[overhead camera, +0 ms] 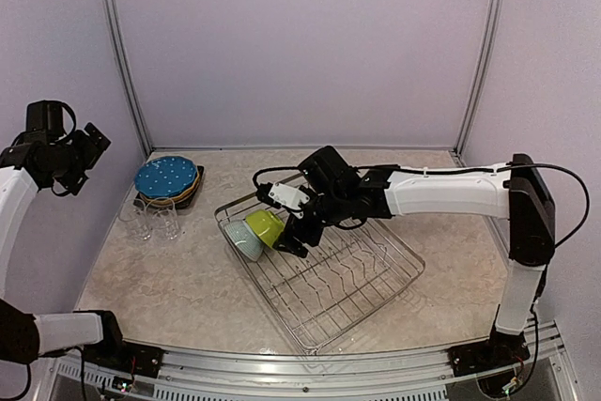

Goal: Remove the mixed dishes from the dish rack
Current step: Grab the bowl from the dish rack, then pass from the right arm to the left, then place the bowl at the center of the board.

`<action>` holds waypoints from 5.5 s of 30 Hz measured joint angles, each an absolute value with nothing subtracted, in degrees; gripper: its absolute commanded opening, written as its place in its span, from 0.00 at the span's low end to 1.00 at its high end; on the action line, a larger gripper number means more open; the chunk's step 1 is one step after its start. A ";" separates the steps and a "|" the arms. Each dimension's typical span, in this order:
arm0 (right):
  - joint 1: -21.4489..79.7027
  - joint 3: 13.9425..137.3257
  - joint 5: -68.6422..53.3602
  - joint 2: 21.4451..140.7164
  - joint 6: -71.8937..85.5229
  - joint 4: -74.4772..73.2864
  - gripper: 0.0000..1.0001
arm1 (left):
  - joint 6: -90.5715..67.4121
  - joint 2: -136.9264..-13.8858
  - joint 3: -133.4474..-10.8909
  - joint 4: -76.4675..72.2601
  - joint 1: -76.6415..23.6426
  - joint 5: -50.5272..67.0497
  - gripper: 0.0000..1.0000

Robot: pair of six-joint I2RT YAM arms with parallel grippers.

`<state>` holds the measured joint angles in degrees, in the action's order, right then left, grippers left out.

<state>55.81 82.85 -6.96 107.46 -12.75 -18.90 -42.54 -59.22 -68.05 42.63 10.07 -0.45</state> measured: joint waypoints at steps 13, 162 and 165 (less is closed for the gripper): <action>57.52 89.03 0.49 116.29 -15.00 -16.82 0.97 | -43.03 -59.24 -68.05 43.38 10.07 -0.16 0.99; 46.59 91.20 -38.17 100.44 13.63 -15.11 0.99 | 12.23 -69.84 -69.80 28.82 -44.45 -9.82 0.00; 45.60 90.78 -35.07 99.26 13.34 -15.14 0.99 | 5.91 -66.61 -69.73 33.08 -43.27 -11.64 0.00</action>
